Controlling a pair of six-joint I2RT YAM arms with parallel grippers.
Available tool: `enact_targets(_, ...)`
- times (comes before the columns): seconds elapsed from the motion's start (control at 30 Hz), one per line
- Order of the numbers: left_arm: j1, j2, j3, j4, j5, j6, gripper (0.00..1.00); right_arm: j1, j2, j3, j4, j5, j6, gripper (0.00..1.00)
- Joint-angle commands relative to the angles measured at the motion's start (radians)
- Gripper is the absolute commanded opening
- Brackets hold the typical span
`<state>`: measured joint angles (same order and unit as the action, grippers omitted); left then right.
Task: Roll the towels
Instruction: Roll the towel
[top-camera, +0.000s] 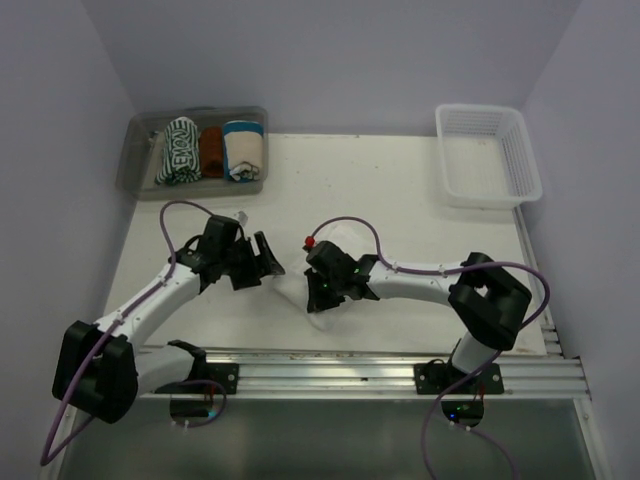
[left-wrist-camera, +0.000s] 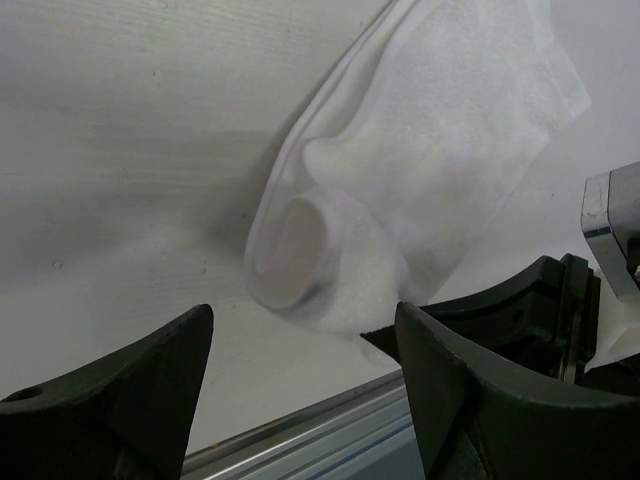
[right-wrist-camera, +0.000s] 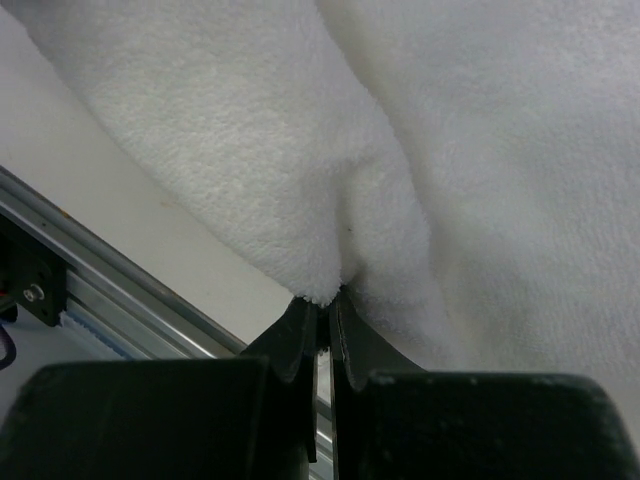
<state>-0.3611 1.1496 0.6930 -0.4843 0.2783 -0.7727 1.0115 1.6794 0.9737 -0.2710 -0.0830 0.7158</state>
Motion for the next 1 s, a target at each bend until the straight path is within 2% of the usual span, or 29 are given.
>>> enact_targets(0.0,-0.001,0.019,-0.044,0.133,0.028,-0.085,0.78,-0.008,-0.035,-0.015,0.052,-0.043,0.050,0.00)
enact_targets(0.17,-0.004,0.087,-0.078,0.220,0.078,-0.103,0.78,-0.008,-0.035,-0.023,0.059,-0.044,0.056,0.00)
enact_targets(0.37,-0.007,0.107,-0.127,0.300,0.075,-0.145,0.73,-0.008,-0.035,-0.029,0.062,-0.043,0.060,0.00)
enact_targets(0.57,-0.009,0.188,-0.109,0.357,0.052,-0.126,0.58,-0.008,-0.047,-0.032,0.049,-0.031,0.054,0.00)
enact_targets(0.67,-0.009,0.258,-0.089,0.381,0.068,-0.108,0.41,-0.007,-0.056,-0.017,0.007,0.017,0.021,0.00)
enact_targets(0.7,-0.009,0.274,-0.072,0.382,0.078,-0.093,0.32,-0.007,-0.063,-0.009,-0.002,0.022,0.008,0.05)
enact_targets(0.73,-0.009,0.286,-0.064,0.377,0.085,-0.086,0.26,-0.005,-0.070,-0.007,-0.008,0.026,-0.016,0.20)
enact_targets(0.83,-0.009,0.311,-0.027,0.337,0.099,-0.054,0.08,0.009,-0.102,0.013,-0.054,0.066,-0.083,0.36)
enact_targets(0.9,-0.009,0.323,0.008,0.281,0.098,-0.027,0.01,0.019,-0.110,0.046,-0.115,0.115,-0.127,0.38)
enact_targets(0.97,-0.009,0.335,0.037,0.245,0.105,-0.008,0.00,0.053,-0.110,0.081,-0.176,0.162,-0.197,0.40)
